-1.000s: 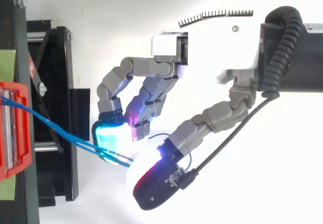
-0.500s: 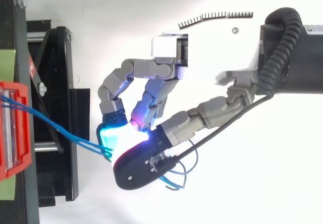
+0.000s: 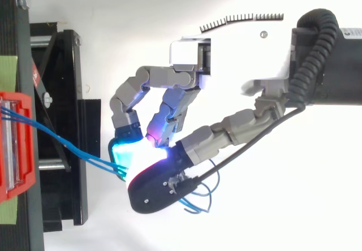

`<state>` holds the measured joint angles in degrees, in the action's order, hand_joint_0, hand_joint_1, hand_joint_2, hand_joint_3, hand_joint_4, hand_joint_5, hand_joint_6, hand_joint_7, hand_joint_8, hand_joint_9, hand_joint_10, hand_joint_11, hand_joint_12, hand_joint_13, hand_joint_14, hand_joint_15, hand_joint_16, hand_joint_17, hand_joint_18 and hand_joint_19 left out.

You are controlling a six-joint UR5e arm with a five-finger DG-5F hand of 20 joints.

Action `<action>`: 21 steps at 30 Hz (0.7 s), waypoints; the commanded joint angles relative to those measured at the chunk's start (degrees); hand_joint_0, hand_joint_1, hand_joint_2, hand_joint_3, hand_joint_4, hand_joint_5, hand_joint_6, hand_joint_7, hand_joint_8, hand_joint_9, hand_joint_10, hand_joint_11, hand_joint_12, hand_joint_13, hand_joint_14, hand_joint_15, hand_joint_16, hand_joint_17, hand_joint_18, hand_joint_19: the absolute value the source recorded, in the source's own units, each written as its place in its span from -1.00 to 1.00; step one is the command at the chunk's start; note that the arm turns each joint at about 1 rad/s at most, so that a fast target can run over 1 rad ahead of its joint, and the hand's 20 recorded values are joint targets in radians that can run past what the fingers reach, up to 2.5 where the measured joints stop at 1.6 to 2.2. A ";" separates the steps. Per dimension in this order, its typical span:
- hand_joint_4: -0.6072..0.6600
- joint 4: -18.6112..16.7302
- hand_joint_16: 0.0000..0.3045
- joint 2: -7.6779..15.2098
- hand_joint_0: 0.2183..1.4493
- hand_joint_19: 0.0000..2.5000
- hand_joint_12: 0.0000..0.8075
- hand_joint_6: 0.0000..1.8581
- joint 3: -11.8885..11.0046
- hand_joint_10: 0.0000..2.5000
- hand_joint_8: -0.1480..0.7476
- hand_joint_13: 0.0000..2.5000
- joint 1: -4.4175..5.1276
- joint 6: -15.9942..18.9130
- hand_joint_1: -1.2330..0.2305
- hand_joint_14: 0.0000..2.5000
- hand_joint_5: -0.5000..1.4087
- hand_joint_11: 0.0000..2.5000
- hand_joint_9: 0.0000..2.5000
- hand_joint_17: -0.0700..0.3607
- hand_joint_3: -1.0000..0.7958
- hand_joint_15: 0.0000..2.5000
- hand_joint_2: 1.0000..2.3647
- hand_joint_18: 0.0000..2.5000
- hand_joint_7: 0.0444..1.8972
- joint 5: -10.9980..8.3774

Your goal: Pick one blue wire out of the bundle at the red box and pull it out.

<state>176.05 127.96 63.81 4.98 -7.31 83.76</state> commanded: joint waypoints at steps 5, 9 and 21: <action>0.05 0.00 -0.60 0.00 -0.31 -0.53 0.03 0.03 0.00 -0.99 0.00 -0.25 0.12 0.02 -0.32 -0.98 -0.68 -0.34 -0.19 -0.04 -0.16 -0.50 -0.97 -0.34 0.26 0.00; 0.00 0.00 -0.61 0.00 -0.33 -0.53 0.03 0.02 0.00 -0.99 -0.03 -0.25 0.12 0.02 -0.32 -0.98 -0.66 -0.38 -0.17 -0.05 -0.07 -0.51 -0.96 -0.34 0.31 0.00; -0.02 4.04 -0.61 -2.28 -0.34 -0.59 0.11 0.02 -0.08 -0.99 0.00 -0.31 0.47 -3.32 -0.37 -0.99 -0.63 -0.58 -0.25 -0.05 0.05 -0.64 -0.96 -0.37 0.36 -2.72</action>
<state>177.96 126.72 63.78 5.29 -8.88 82.63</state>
